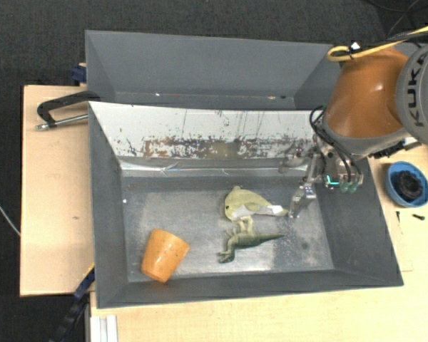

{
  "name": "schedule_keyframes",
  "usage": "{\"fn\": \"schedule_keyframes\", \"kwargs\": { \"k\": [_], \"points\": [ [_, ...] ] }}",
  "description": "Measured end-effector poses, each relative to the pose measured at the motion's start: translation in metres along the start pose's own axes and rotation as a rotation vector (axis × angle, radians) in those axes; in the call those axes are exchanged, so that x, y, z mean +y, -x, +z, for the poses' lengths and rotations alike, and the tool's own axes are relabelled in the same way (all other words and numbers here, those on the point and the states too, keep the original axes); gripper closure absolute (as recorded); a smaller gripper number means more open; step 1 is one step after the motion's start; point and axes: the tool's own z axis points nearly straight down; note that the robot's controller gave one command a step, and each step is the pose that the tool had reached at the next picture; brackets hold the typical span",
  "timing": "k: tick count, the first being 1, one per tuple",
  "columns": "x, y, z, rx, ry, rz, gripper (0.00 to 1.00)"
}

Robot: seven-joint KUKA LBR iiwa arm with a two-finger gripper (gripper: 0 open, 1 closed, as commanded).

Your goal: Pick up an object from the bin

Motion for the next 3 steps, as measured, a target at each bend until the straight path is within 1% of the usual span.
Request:
{"fn": "schedule_keyframes", "kwargs": {
  "k": [1,2,3],
  "points": [
    [0.078,0.020,0.089,-0.013,-0.002,-0.107,0.00],
    [0.076,0.021,0.084,-0.022,-0.001,-0.102,1.00],
    [0.052,-0.001,-0.051,-0.020,-0.005,-0.454,1.00]
  ]
}}
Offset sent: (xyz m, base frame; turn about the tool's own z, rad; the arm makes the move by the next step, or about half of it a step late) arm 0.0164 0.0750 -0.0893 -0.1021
